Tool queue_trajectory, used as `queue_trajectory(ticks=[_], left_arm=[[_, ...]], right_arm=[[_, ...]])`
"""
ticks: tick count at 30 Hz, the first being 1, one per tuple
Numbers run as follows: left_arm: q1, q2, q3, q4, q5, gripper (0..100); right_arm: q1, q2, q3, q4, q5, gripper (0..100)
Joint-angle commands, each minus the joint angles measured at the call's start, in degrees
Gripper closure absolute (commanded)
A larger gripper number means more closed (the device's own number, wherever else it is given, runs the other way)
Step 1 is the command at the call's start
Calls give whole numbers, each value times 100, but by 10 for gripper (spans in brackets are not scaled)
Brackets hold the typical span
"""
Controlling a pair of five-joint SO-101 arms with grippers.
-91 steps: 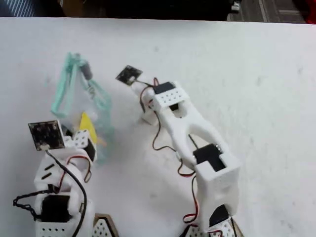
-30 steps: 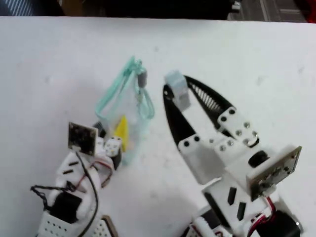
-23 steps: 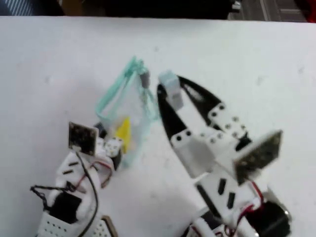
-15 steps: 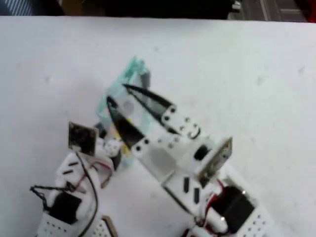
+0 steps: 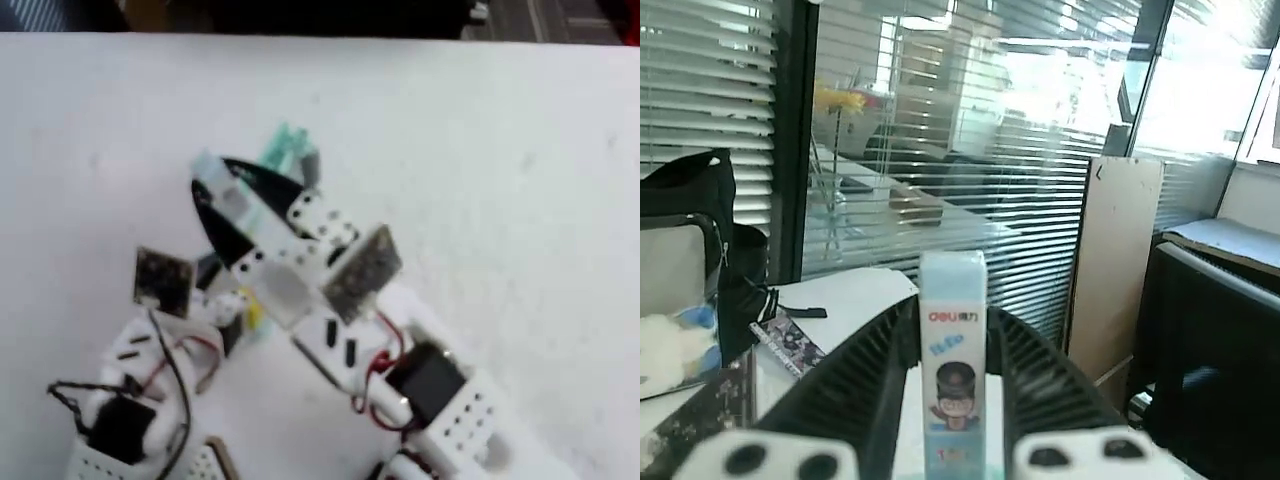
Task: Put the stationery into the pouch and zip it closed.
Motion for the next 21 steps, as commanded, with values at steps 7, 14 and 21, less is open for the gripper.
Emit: queue_trajectory(ticks=[7,14,21], left_arm=[[57,-40,-316,35,-18,759],[66,-40,-316,26,-18,759],[66,-40,-316,44,-26,759]], right_arm=[[576,-13,466,-154,-35,982],[488,233,563,-593,-35,982],[479,954,589,-1226,-18,982]])
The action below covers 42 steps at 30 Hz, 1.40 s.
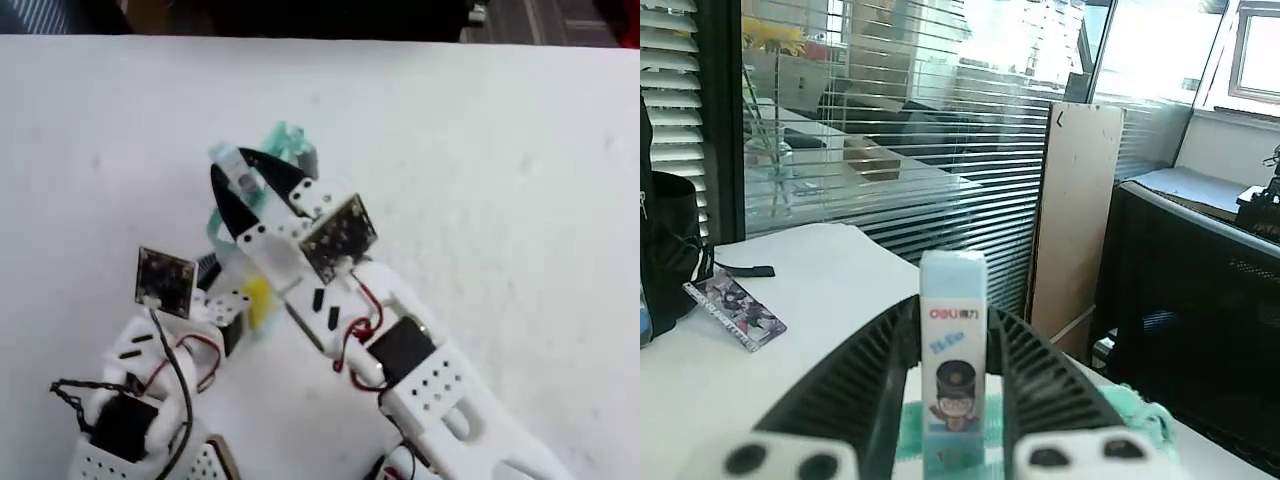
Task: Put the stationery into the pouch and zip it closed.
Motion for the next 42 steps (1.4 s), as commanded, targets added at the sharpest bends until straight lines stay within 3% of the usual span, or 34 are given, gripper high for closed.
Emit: queue_trajectory(ticks=[1,9,16,20,28,32,42], left_arm=[[57,-31,-316,44,-26,759],[57,-31,-316,35,-35,759],[57,-31,-316,35,-35,759],[57,-31,-308,35,-35,759],[57,-31,-308,35,-35,759],[57,-31,-308,35,-35,759],[66,-31,18,-343,-44,759]], right_arm=[[-22,145,-35,-171,-18,982],[-40,-356,-44,338,-18,967],[-48,-892,-62,1332,-26,705],[-40,-1112,-132,1376,-26,741],[-48,-963,-1160,2114,-26,888],[-48,-585,-1723,1982,-26,982],[-92,1323,-3754,2343,-26,982]])
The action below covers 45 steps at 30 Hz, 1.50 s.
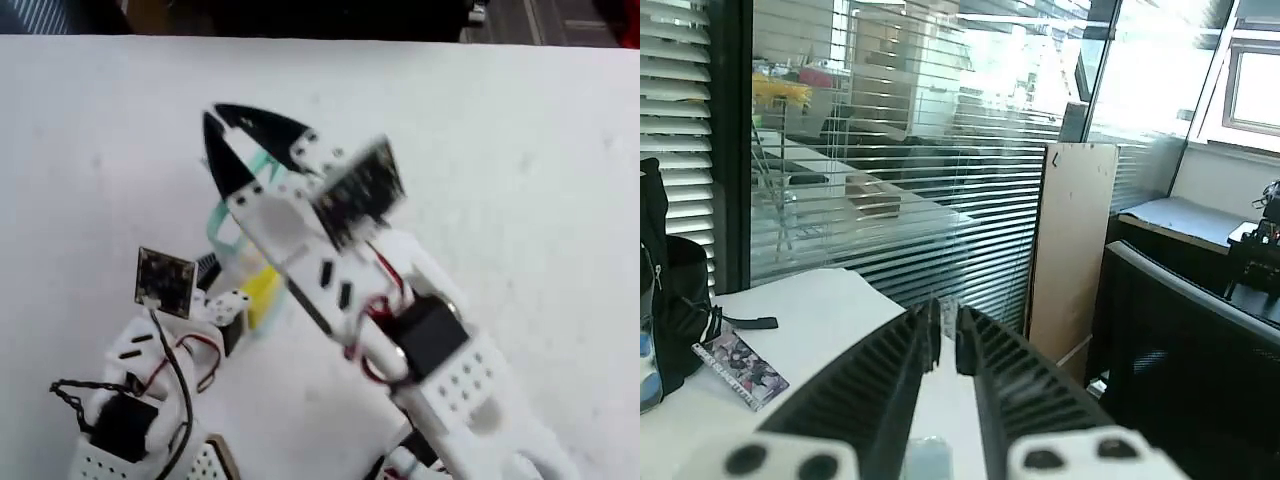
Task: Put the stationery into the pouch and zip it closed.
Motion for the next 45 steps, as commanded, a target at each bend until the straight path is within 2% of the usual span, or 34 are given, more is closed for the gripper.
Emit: queue_trajectory(ticks=[1,5,10,18,24,34,43,45], left_arm=[[84,-31,44,-369,-44,760],[84,-31,35,-369,-44,760],[84,-31,35,-369,-44,760],[84,-31,35,-378,-35,760],[84,-31,35,-378,-18,760],[75,-31,44,-378,-35,760],[75,-31,53,-369,-44,760],[75,-31,53,-369,-44,760]], right_arm=[[-180,462,-686,435,-35,982],[-382,681,-835,910,-35,982],[-207,778,-826,1411,-26,982],[-75,57,-844,2774,-26,982],[-75,-479,-809,2888,-26,982],[-66,-541,-1319,3046,-35,981],[-66,-567,-1354,4277,-53,981],[-66,-567,-1363,4418,-387,979]])
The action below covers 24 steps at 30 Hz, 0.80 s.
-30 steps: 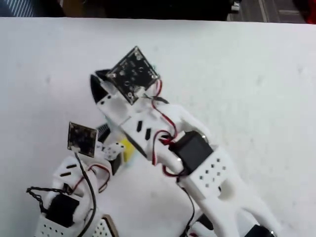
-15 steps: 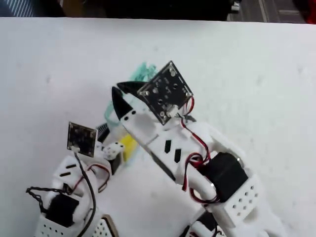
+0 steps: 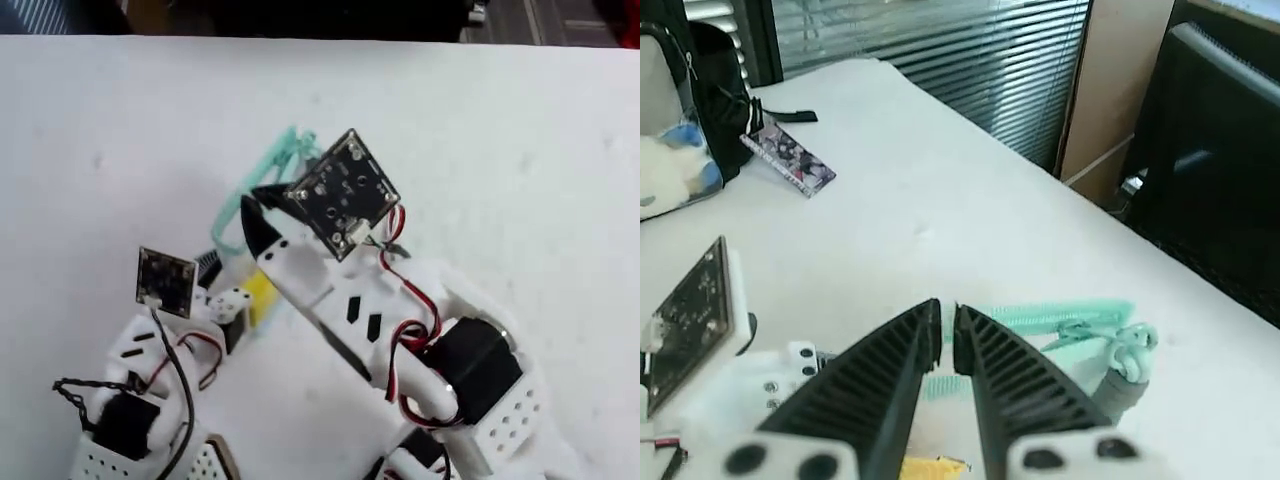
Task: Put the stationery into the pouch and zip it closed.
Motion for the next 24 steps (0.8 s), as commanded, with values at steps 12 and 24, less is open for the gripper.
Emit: queue_trajectory(ticks=[12,24], left_arm=[[75,-48,-35,-141,-44,760],[268,-48,-26,-105,-44,760]], right_arm=[[31,119,-730,945,-2426,728],[22,2413,-2866,2097,-2945,759]])
